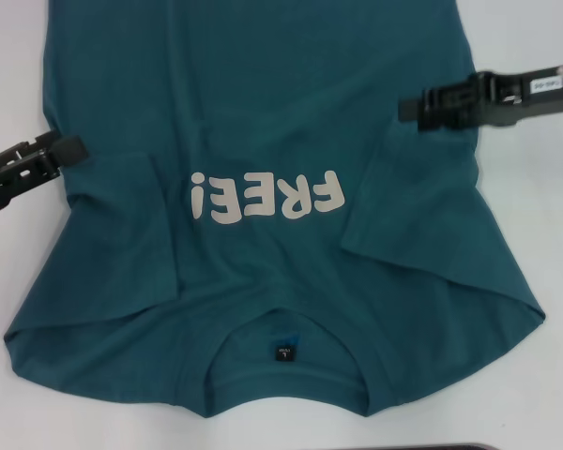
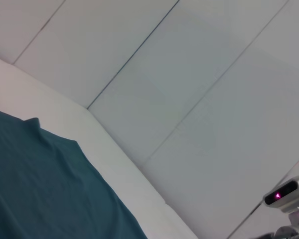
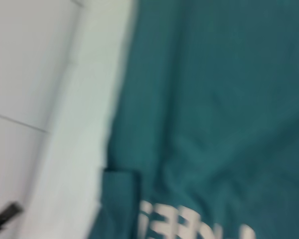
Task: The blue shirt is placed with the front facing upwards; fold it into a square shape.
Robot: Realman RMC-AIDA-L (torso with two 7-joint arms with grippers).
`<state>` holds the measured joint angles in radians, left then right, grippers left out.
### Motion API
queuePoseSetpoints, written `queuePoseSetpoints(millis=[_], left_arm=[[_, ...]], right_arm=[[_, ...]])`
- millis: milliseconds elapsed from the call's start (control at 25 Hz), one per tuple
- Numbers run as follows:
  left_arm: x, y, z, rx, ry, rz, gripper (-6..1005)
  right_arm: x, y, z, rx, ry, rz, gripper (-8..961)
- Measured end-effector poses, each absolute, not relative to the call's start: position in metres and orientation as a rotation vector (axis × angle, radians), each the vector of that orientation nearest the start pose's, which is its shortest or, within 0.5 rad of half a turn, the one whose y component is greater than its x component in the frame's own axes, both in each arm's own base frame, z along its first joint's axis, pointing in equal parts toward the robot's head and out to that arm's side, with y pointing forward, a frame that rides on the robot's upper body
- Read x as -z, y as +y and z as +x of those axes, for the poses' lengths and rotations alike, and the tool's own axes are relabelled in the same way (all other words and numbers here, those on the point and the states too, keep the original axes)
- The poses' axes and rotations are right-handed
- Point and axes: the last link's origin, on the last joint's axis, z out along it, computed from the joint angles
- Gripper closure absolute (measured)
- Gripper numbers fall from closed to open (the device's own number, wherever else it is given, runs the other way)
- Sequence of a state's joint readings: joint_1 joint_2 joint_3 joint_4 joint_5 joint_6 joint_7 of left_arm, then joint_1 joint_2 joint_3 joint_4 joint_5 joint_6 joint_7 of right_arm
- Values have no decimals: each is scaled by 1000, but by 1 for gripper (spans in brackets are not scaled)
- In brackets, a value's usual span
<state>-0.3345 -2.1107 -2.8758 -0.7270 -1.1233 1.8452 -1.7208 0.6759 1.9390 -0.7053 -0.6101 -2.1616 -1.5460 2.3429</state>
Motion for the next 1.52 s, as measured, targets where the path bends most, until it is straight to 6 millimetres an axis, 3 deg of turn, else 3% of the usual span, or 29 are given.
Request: queuePoseSetpoints(millis=[240,320,560,680,800,1000,1320,1520], left_arm=[[-53,255,-312,1166,-1284,-2313,142],[-55,254,-311,1176,-1308,-2319,143],[-63,249,-308,1241,-1540,-2295,142],[-65,244,-313,1261,-1752,-2212,142],[-66,226,-322,1282,-1955,-2110,141],[-68,206,-339,1281,-2099,-1971,142],[-61,174,-364,1206,-2301,-1780,143],[-59,168,-365,1199,-2354,-1756,141]], right_arm=[[-60,359,277,-910,1714,-2285,340],[-67,352,288,-970,1742,-2221,278],[-75,339,294,-1050,1785,-2203,64],[-80,337,295,-1033,1796,-2208,56],[-88,341,298,-967,1811,-2205,49],[-94,345,299,-930,1807,-2199,129],[-89,340,311,-832,1836,-2179,125],[-86,334,321,-815,1842,-2148,125]])
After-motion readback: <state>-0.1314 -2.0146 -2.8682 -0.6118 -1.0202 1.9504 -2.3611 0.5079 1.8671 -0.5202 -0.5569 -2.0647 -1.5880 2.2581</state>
